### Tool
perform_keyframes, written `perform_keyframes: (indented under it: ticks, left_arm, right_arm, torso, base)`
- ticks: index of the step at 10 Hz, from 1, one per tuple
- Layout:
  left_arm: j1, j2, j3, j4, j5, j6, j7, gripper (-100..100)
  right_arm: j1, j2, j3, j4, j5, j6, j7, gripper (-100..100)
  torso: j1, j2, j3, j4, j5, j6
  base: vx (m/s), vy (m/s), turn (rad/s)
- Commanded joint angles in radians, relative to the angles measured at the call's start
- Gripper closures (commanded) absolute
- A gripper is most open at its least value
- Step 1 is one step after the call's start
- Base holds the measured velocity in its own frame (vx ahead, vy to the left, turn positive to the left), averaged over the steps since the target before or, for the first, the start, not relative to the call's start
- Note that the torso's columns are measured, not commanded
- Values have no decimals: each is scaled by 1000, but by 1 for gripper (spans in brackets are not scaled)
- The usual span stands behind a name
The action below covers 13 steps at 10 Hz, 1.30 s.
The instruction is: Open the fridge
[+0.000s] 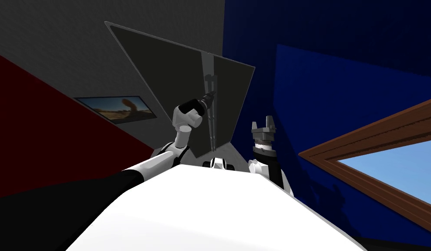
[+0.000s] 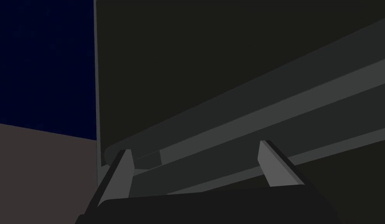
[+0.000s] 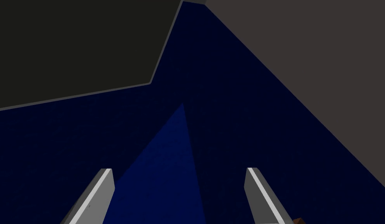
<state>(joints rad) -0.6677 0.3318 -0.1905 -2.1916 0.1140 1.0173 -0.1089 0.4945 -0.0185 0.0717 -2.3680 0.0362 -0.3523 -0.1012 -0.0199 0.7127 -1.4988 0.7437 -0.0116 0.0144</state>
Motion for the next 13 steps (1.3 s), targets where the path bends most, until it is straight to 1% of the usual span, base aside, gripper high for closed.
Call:
perform_keyframes:
  ticks: [1,2,3,12,13]
  left_arm:
    - [-28,5,12,3,-3,-29,-9,-100]
    - [-28,5,12,3,-3,-29,-9,-100]
    - [-48,12,17,11,6,-10,-15,-100]
    - [-48,12,17,11,6,-10,-15,-100]
    - [-46,30,17,25,39,42,-24,-100]
  right_arm:
    - [0,0,0,0,0,0,0,0]
    - [0,0,0,0,0,0,0,0]
    - [0,0,0,0,0,0,0,0]
    - [0,0,0,0,0,0,0,0]
    - [0,0,0,0,0,0,0,0]
  torso:
    - [1,0,0,0,0,0]
    - [2,-2,-1,0,0,0]
    - [2,-3,-2,-1,1,0]
    - [4,-5,-4,-1,1,-1]
    - [4,-4,-3,-2,2,-1]
  base:
    - [11,-1,2]
    - [-2,13,2]
    - [-8,6,6]
    - [2,0,-1]
    - [-26,12,51]
